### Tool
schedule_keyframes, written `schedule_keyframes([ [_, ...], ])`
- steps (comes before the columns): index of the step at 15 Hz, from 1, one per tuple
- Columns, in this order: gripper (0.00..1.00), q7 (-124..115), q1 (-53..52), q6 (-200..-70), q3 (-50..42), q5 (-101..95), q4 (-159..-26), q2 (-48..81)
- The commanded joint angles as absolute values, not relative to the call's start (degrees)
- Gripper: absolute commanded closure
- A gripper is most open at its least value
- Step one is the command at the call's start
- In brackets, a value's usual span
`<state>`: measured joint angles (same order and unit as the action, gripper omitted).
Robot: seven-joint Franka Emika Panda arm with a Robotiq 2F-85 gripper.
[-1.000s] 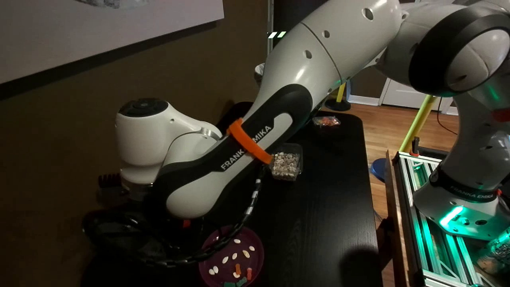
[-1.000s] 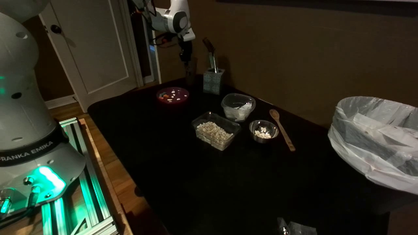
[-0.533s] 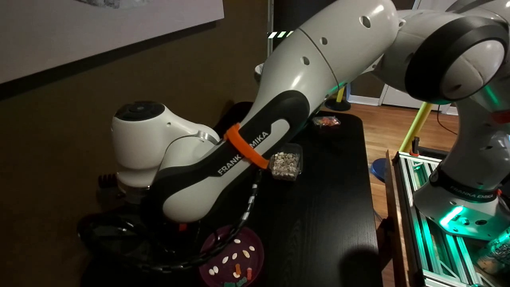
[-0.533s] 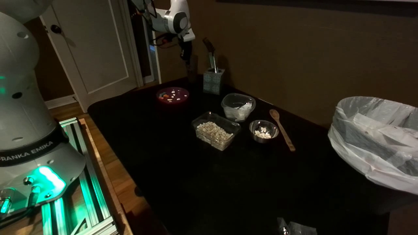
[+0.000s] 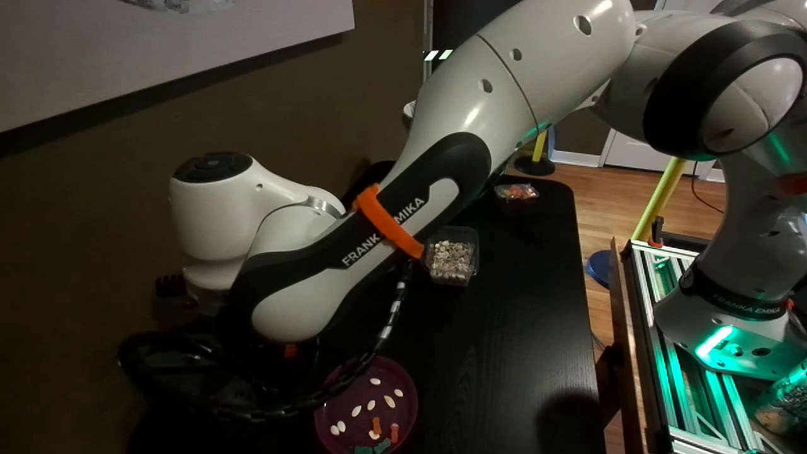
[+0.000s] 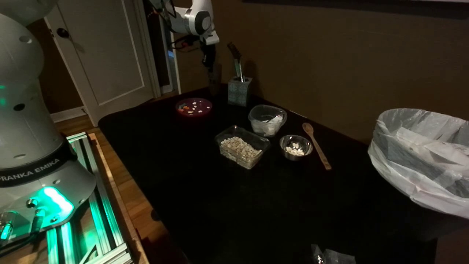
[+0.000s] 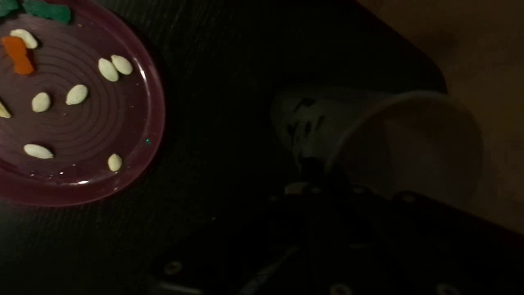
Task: Move the grey cup to the right.
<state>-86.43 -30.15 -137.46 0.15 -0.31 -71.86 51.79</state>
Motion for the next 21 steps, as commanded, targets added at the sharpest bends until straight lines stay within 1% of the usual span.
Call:
schedule_keyframes([
  [1, 0.99, -83.94, -28.88, -131.48, 1.36, 0.55, -75.43, 46.80],
  [7, 0.99, -82.57, -26.96, -130.84, 1.63, 2.42, -81.33, 40.79],
  [11, 0.99, -79.37, -23.60, -132.20, 4.27, 4.18, -88.22, 36.06],
  [15, 0.99, -77.36, -20.88, -135.74, 5.67, 6.85, -96.89, 30.16],
  [21, 0.99, -80.75, -19.27, -140.00, 3.98, 6.08, -110.10, 21.19],
])
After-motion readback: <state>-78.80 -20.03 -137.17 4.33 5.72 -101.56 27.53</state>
